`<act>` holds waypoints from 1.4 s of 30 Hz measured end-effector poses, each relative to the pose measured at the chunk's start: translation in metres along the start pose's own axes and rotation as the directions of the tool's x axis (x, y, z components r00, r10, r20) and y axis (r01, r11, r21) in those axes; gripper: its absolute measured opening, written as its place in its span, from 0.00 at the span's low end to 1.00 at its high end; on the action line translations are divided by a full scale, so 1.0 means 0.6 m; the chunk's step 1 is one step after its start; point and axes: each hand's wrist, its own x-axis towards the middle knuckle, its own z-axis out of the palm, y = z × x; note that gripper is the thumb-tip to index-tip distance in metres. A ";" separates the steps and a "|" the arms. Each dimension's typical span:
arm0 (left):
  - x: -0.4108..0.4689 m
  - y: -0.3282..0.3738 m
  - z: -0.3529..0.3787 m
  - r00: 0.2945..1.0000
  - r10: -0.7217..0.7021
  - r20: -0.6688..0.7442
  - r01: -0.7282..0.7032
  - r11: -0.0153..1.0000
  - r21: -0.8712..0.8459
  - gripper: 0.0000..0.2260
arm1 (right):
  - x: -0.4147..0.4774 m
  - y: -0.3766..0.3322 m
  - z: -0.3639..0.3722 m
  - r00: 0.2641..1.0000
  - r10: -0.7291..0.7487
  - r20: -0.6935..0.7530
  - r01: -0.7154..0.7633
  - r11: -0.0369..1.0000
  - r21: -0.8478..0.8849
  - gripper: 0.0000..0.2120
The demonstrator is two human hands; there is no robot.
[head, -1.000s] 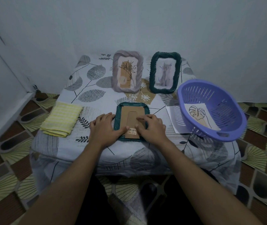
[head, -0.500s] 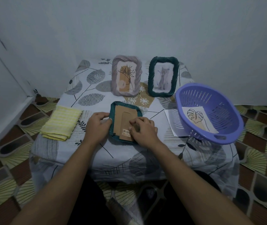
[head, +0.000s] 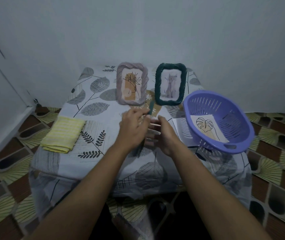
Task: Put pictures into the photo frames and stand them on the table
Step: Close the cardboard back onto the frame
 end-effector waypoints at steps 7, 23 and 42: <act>-0.023 -0.010 0.043 0.990 0.077 0.120 -0.085 0.994 0.062 0.18 | 0.006 -0.004 -0.031 0.995 0.074 0.067 -0.090 0.957 0.276 0.35; -0.038 -0.189 -0.135 0.941 -0.302 -0.152 0.335 0.890 0.310 0.14 | 0.034 0.080 0.062 0.985 0.161 0.056 -0.171 0.934 0.314 0.25; -0.043 -0.175 -0.070 0.949 -0.297 -0.106 0.315 0.899 0.305 0.12 | 0.052 0.054 0.043 0.903 -0.327 -0.281 0.015 0.676 -0.737 0.14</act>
